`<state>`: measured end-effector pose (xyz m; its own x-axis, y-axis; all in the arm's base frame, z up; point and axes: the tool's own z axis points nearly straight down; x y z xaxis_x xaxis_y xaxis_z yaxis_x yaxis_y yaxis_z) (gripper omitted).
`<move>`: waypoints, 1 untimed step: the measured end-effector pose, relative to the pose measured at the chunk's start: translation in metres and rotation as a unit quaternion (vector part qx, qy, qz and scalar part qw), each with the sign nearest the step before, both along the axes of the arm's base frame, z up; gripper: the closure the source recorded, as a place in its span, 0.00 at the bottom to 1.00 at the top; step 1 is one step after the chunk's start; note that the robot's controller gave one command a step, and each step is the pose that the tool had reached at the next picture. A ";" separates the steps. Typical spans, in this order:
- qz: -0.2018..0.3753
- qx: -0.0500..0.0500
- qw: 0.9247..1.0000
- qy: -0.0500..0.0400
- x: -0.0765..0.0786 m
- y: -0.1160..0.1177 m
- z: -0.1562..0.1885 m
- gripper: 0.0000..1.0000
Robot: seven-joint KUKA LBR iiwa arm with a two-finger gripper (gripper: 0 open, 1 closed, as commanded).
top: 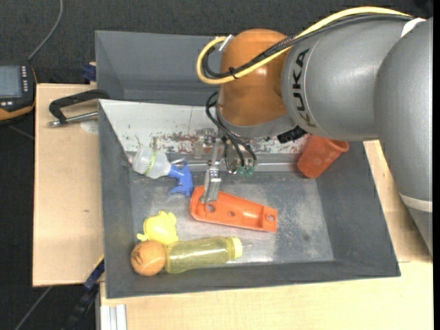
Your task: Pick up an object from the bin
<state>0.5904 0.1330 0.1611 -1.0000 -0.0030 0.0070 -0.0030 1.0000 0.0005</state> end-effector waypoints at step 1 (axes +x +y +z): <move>-0.001 0.001 1.000 -0.004 0.002 0.000 0.005 0.00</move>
Offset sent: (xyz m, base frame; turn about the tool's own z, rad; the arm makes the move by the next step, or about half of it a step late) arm -0.0355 -0.0484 -0.0911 -0.0461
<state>0.5921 0.1325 0.1662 -1.0000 -0.0013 -0.0012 -0.0013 1.0000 0.0018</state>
